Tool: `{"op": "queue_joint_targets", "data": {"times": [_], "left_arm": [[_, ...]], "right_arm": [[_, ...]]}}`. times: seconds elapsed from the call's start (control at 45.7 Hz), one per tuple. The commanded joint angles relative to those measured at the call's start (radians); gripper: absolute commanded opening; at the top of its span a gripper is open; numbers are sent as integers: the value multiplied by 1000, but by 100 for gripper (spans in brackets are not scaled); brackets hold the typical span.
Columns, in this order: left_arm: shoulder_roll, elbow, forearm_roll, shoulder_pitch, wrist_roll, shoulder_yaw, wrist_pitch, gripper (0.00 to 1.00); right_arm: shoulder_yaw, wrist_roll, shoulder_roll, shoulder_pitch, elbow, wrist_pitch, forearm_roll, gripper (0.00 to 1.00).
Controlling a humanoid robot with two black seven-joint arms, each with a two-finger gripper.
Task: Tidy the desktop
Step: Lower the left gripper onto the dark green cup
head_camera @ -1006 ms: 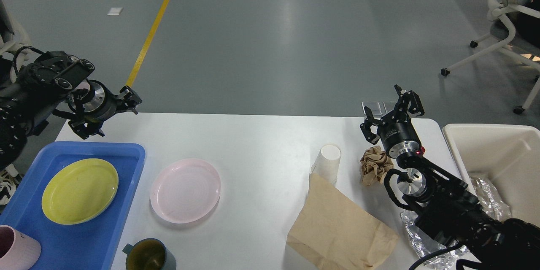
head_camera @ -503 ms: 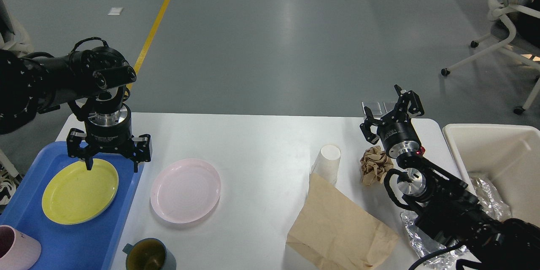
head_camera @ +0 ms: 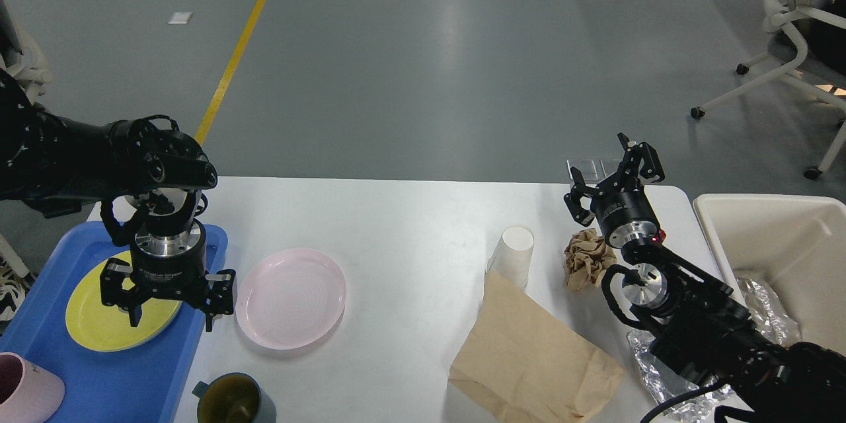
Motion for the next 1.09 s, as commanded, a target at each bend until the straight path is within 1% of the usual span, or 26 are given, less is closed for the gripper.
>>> {"op": "queue_joint_targets", "data": {"times": [0.0,0.131,0.219,0.481,0.656,0.722,0.853,0.94,0.984,1.072], "left_arm": [[42,-63,3,-1,-26,-9,-18,95],[41,-89,3,2,-37,-12,-80,95],[35,-97,3,8,-37,-12,-156,95],[19,-77,5,78,-37,-41,-158,95],[-21,-5,5,146,-37,-43,-158,95],[-36,23,5,172,-37,-43,-136,95],[-65,69,5,223,-37,-44,-62,94],[-84,92,5,253,-37,-58,-24,92],[-90,101,5,266,-37,-76,-16,89],[-93,113,6,286,-35,-99,-16,75]], "right_arm": [[0,0,0,0,0,0,0,100],[0,0,0,0,0,0,0,100],[0,0,0,0,0,0,0,100],[0,0,0,0,0,0,0,100],[0,0,0,0,0,0,0,100],[0,0,0,0,0,0,0,100],[0,0,0,0,0,0,0,100],[0,0,0,0,0,0,0,100],[0,0,0,0,0,0,0,100],[0,0,0,0,0,0,0,100]]}}
